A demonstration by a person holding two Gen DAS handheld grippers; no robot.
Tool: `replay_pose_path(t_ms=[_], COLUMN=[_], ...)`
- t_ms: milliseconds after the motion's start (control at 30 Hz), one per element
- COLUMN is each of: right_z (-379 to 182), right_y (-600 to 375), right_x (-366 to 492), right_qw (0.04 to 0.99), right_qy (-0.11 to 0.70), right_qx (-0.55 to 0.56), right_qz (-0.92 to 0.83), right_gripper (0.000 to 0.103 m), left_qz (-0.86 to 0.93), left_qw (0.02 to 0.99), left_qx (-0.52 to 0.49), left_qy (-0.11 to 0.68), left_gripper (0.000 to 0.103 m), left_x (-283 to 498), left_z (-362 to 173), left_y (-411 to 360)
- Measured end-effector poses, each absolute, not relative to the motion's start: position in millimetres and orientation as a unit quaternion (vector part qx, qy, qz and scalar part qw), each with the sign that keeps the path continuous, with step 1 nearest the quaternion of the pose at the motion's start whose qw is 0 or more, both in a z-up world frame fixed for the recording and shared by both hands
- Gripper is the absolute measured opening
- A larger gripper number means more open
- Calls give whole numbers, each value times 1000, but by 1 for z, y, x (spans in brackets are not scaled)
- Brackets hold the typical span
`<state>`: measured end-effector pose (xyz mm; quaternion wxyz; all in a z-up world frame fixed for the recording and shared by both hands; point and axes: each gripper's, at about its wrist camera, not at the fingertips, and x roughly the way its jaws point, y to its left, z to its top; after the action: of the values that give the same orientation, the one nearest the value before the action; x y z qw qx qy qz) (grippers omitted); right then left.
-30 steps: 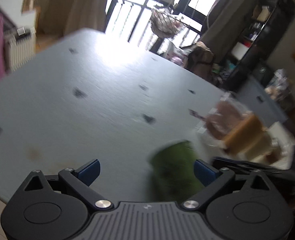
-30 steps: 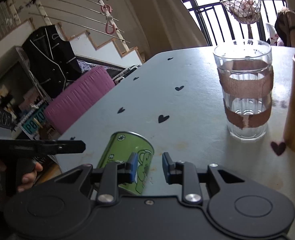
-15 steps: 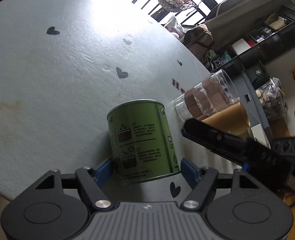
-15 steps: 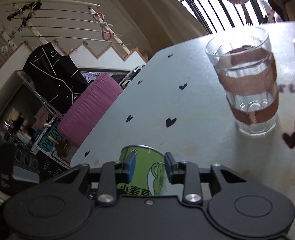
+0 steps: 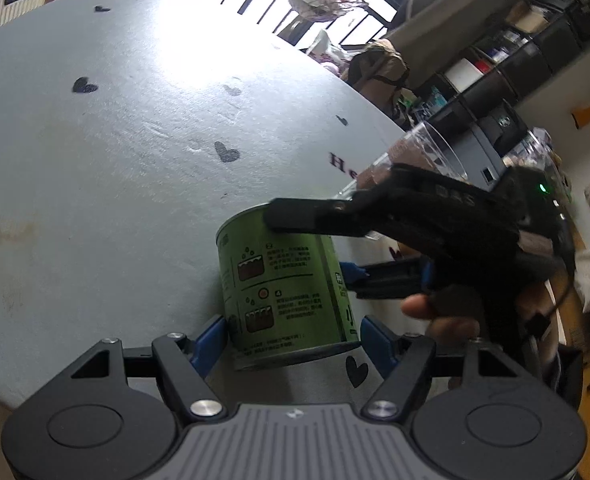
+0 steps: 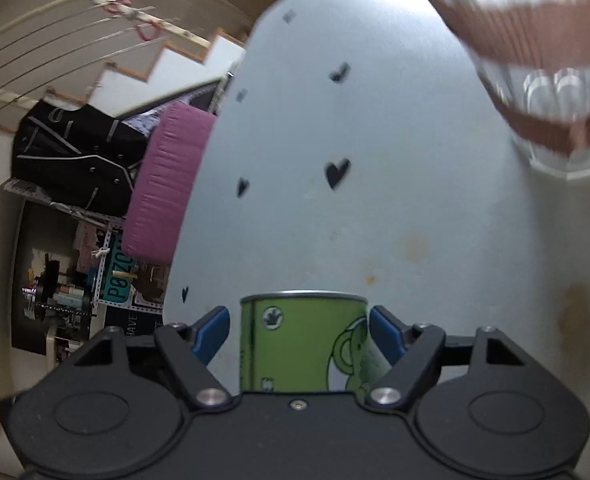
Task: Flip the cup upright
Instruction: 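Rotate the tin upright with the right gripper and set it on the table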
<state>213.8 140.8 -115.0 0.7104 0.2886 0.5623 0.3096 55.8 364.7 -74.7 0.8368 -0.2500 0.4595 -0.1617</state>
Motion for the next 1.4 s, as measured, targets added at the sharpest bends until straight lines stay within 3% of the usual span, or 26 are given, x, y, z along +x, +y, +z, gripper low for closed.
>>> replay_pose_path(t_ms=[100, 333, 500, 633, 1400], right_z=[-112, -63, -50, -48, -55], right_y=[141, 148, 145, 144, 182], right_x=[210, 178, 170, 173, 220], right_qw=[721, 838, 876, 887, 923], right_qy=[549, 411, 356, 342, 311], right_qx=[274, 122, 52, 23, -46], right_qz=[321, 337, 319, 310, 220], right_gripper=[73, 73, 73, 73, 73], left_qz=[-176, -203, -210, -190, -216], left_qw=[848, 883, 899, 915, 922], left_qx=[-224, -129, -76, -1, -10], left_qy=[447, 404, 378, 355, 322], left_gripper=[73, 66, 65, 63, 60], left_x=[55, 65, 77, 89, 160], left_z=[-72, -73, -82, -92, -111], left_y=[361, 337, 322, 310, 313])
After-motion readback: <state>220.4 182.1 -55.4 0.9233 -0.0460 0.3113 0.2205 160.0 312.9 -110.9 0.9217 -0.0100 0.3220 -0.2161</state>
